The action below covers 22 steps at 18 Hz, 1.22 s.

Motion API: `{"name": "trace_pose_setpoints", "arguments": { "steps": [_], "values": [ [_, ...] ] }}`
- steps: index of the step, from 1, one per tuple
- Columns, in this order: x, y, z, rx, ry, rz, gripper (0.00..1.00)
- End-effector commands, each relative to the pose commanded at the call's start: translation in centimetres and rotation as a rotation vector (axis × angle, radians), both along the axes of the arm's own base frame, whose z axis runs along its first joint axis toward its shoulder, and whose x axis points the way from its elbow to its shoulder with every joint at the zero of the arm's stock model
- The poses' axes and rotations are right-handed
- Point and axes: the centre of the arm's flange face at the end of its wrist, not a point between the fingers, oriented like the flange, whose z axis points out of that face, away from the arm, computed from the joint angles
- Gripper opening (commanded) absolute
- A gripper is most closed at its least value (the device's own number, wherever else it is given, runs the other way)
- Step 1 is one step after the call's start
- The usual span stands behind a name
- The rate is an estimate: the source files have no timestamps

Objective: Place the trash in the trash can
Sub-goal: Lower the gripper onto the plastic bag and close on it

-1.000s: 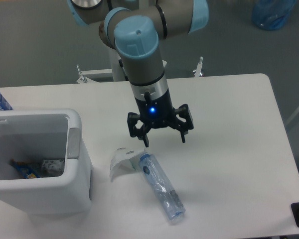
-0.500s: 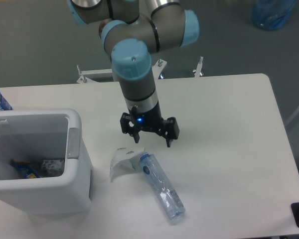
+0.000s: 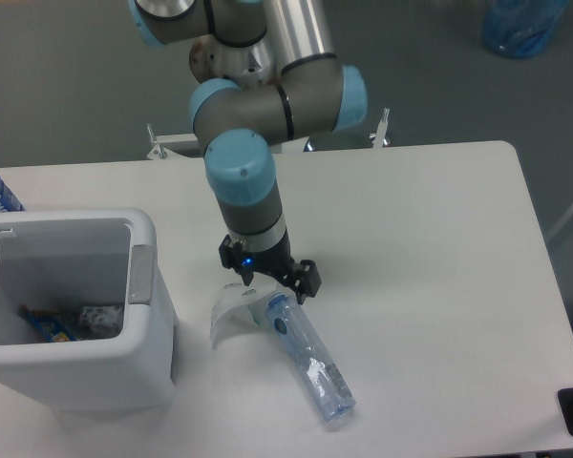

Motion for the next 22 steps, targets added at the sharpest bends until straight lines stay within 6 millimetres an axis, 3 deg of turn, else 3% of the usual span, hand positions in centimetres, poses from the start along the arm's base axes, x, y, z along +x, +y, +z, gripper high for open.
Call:
{"name": "trace_pose_setpoints", "arguments": {
  "steps": [3, 8, 14, 16, 22],
  "values": [
    [0.08, 0.17, -0.63, -0.008, -0.005, -0.003, 0.91],
    [0.04, 0.2, -1.1, -0.015, -0.01, 0.005, 0.57],
    [0.27, 0.16, -1.0, -0.013, -0.015, 0.0, 0.05],
    [0.22, 0.1, -0.83, -0.011, -0.016, -0.005, 0.0],
    [0.3, 0.03, -0.75, -0.012, -0.018, -0.01, 0.0]
  ]
}}
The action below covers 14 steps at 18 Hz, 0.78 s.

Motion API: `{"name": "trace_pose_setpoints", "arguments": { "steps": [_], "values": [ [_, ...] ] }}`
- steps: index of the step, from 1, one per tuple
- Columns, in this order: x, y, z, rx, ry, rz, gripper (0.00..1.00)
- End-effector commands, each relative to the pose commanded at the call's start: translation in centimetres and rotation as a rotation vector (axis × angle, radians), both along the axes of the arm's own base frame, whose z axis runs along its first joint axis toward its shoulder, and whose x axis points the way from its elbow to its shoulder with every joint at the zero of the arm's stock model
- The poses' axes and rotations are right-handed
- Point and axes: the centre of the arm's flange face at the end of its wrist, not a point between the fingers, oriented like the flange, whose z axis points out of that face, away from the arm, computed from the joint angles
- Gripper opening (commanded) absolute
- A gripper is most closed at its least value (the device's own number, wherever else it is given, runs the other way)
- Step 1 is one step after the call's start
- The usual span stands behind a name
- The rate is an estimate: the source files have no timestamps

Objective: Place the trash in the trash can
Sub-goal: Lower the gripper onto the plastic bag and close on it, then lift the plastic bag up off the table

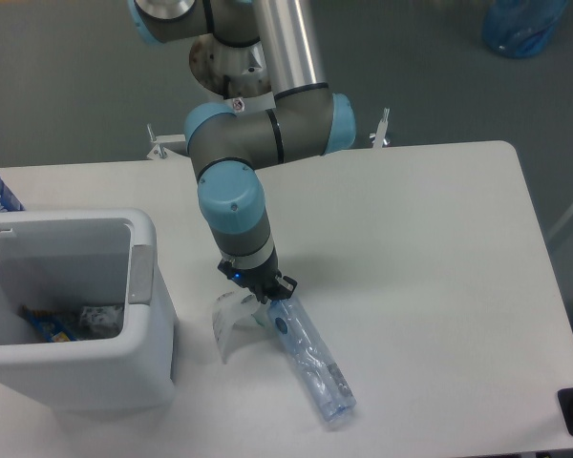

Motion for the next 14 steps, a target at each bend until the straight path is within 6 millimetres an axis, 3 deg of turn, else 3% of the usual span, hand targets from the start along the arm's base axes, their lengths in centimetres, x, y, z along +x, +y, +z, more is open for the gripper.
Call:
{"name": "trace_pose_setpoints", "arguments": {
  "steps": [7, 14],
  "values": [
    [0.6, -0.4, -0.2, -0.01, -0.008, -0.008, 0.0],
    [0.8, -1.5, 4.1, 0.074, -0.012, -0.084, 0.0]
  ]
}}
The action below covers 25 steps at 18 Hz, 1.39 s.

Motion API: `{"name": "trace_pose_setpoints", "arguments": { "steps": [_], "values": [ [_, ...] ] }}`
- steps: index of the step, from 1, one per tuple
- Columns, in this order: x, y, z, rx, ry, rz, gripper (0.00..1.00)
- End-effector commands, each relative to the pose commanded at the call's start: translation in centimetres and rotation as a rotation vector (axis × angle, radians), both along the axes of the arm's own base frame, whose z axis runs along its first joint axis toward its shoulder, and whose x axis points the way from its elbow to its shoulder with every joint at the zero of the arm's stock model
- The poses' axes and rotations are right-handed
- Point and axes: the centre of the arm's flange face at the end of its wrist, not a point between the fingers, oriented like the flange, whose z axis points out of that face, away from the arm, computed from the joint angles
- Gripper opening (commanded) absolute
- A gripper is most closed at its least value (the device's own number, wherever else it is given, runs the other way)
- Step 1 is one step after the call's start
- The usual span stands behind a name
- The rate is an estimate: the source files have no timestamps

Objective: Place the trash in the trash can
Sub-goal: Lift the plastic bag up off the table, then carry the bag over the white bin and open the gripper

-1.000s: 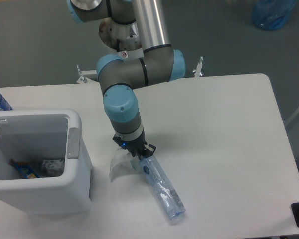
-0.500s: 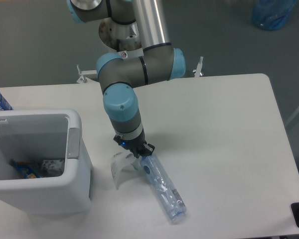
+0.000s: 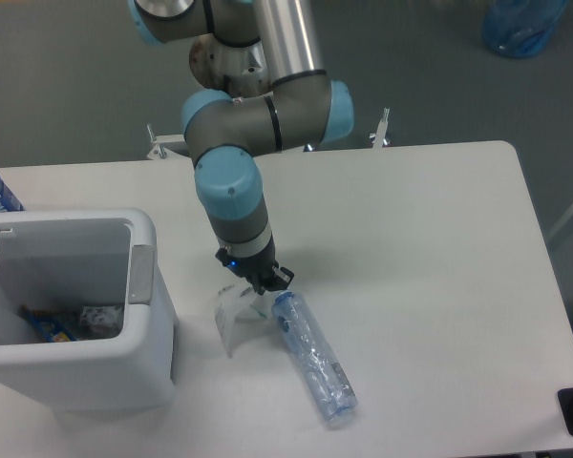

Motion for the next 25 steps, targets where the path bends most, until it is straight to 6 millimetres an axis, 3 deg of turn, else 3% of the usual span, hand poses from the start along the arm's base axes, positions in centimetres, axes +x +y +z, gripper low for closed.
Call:
{"name": "trace_pose_setpoints", "arguments": {
  "steps": [8, 11, 16, 19, 21, 23, 25],
  "values": [
    [-2.1, -2.6, 8.0, 0.225, -0.029, 0.056, 0.0],
    [-4.3, -3.7, 13.1, 0.374, -0.042, 0.102, 0.0],
    [-7.6, -3.8, 22.0, 0.616, -0.103, 0.289, 0.0],
    [-7.7, -3.5, 25.2, 0.703, -0.158, 0.377, 0.0],
    [-7.1, -3.2, 26.2, 0.741, -0.222, 0.436, 0.0],
    [-5.3, -3.9, 28.2, 0.771, -0.234, 0.469, 0.0],
    [-3.6, -3.3, 28.5, 0.773, -0.261, 0.458, 0.0]
  ]
}}
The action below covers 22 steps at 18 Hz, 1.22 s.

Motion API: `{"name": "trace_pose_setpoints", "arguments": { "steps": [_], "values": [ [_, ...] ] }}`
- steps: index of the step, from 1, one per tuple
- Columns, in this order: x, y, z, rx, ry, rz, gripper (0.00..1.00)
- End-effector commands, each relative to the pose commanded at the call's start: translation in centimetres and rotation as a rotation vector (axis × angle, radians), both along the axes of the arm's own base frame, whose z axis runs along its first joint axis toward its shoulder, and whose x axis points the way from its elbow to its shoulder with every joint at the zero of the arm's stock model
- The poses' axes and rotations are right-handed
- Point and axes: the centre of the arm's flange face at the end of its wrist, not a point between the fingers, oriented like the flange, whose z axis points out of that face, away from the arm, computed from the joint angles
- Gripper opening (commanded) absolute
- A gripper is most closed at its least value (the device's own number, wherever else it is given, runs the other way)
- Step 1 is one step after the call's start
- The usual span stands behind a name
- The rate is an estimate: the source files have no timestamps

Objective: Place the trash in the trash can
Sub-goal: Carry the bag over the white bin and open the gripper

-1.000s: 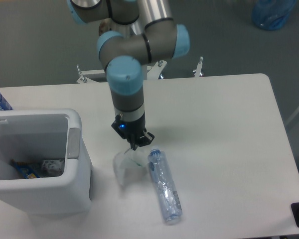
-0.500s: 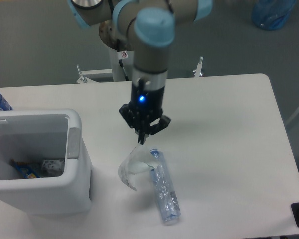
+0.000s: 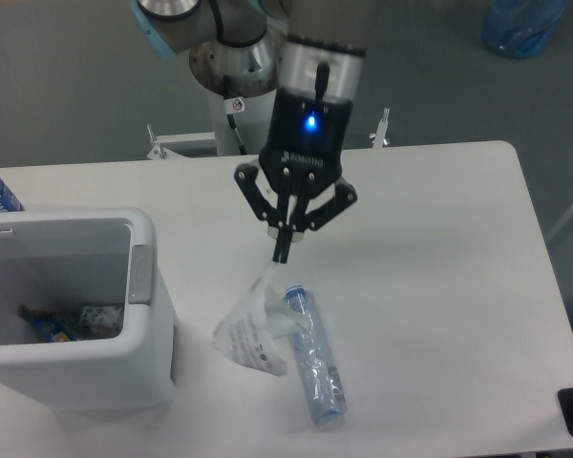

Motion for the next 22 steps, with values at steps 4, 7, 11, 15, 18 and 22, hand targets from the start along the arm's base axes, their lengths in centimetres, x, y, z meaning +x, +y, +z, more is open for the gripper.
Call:
{"name": "trace_pose_setpoints", "arguments": {
  "steps": [4, 7, 11, 15, 18, 22],
  "values": [
    [3.3, 1.8, 0.7, 0.018, -0.047, -0.021, 0.0],
    [5.8, 3.1, 0.2, 0.015, -0.062, -0.076, 0.0],
    [9.3, 4.6, -2.1, -0.014, -0.084, -0.148, 0.0],
    [12.4, 5.5, -3.4, -0.033, -0.099, -0.202, 0.0],
    [13.9, 5.7, -3.8, -0.04, -0.104, -0.227, 0.0],
    [15.5, 6.1, -5.4, -0.062, -0.105, -0.273, 0.0]
  ]
}}
